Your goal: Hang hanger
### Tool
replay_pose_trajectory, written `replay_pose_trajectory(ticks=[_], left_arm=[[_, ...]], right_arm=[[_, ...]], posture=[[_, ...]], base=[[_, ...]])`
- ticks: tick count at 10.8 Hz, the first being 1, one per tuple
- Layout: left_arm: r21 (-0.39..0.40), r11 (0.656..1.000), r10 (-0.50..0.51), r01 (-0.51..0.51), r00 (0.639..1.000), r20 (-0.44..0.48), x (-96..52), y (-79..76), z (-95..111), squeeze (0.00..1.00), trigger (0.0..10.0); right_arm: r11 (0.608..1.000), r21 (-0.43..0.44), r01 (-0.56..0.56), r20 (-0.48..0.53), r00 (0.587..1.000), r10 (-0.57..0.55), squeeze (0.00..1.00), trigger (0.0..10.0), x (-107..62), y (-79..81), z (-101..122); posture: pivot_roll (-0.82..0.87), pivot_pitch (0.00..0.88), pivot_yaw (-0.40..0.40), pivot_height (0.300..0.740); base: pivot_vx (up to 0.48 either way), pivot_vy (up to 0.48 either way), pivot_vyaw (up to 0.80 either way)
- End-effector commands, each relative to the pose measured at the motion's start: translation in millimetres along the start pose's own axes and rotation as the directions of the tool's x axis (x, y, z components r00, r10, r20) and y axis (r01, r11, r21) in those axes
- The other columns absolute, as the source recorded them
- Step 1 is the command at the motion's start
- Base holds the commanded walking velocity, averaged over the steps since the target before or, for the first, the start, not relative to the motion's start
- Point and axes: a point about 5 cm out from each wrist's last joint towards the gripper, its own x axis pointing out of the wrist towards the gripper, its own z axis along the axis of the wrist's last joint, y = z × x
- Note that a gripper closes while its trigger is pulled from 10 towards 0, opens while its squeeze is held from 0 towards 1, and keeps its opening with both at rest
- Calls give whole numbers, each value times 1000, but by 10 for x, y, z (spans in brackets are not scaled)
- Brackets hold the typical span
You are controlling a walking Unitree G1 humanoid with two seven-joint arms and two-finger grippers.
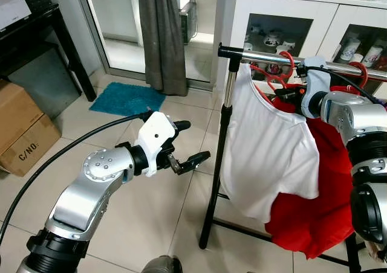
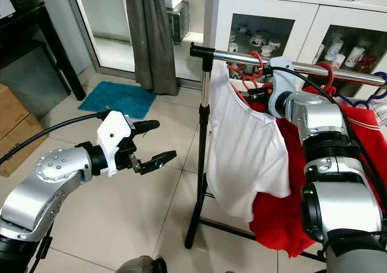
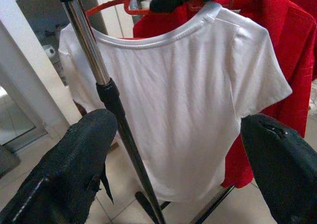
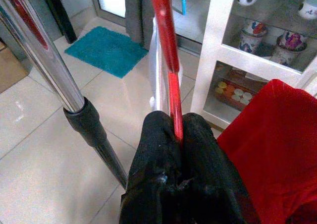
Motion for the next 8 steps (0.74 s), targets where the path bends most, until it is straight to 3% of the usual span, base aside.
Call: replay_pose_trajectory(ticks=[1, 3, 4, 6, 8], left_arm=[[16, 1000, 11, -11, 1000, 10, 17, -24, 30, 0, 10000], [35, 995, 90, -94, 993, 81, 70, 9, 65, 0, 10000], [6, 994, 112, -113, 988, 106, 92, 5, 87, 0, 10000], [-67, 975, 216, -211, 973, 80, 101, 57, 21, 0, 10000], [-64, 946, 322, -317, 944, 75, 83, 65, -13, 0, 10000]], right_arm=[[1000, 11, 0, 62, 998, -1, 0, 0, -63, -5, 110], [1000, -12, -16, 84, 996, 17, 0, 0, -114, 53, 91], [999, -35, -3, 116, 993, 7, 0, 0, -151, 80, 127], [998, -56, 17, 136, 991, -9, 0, 0, -270, 109, 81], [991, -129, 39, 160, 987, -18, 0, 0, -426, 190, -55]], posture=[[14, 2, 20, 740], [19, 15, 32, 740], [8, 20, 39, 740], [14, 19, 19, 740], [24, 23, 1, 740]], base=[[0, 0, 0], [0, 0, 0], [0, 0, 0], [0, 0, 0], [0, 0, 0]])
